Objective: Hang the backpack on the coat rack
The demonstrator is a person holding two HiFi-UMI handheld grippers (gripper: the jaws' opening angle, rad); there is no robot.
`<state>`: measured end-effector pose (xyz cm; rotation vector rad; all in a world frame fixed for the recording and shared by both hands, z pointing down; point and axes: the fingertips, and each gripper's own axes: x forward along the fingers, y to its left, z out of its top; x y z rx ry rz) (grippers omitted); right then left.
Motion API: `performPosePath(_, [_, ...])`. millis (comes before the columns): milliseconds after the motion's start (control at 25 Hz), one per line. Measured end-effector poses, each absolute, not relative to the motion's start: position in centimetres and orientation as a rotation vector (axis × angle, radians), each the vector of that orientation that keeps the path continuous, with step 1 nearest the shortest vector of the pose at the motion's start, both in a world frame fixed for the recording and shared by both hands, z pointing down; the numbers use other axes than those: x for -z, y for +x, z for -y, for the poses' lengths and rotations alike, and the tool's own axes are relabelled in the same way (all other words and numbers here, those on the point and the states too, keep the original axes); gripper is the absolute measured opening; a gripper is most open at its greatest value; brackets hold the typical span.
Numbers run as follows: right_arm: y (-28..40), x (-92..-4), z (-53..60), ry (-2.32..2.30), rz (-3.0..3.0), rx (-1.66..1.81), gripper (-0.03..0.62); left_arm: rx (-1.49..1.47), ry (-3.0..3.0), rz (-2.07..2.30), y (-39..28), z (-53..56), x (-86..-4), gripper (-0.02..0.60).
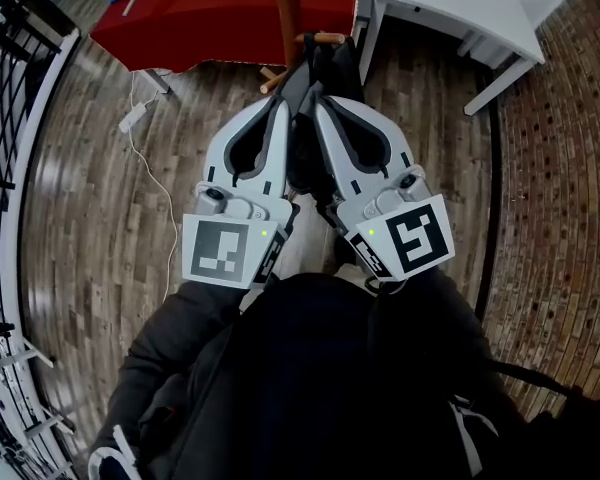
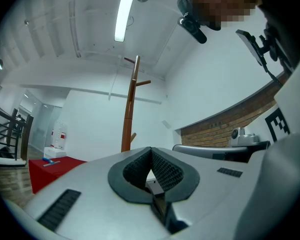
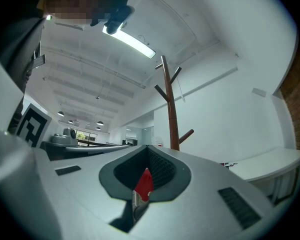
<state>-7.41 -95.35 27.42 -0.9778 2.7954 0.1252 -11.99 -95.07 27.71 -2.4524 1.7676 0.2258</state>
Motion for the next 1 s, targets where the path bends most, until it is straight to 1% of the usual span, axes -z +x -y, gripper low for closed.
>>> performPosePath(720, [-7.8, -26.7, 95.7, -0.996, -2.803, -0.156, 0.008, -0.24, -2.499, -1.758, -11.9, 95.6, -27.4, 0.009])
performPosePath(1000, [-8.1, -27.7, 95.9, -1.006, -2.814, -0.161, 0.008, -0.245, -2.513, -1.757, -12.0, 95.7, -28.4, 0.009])
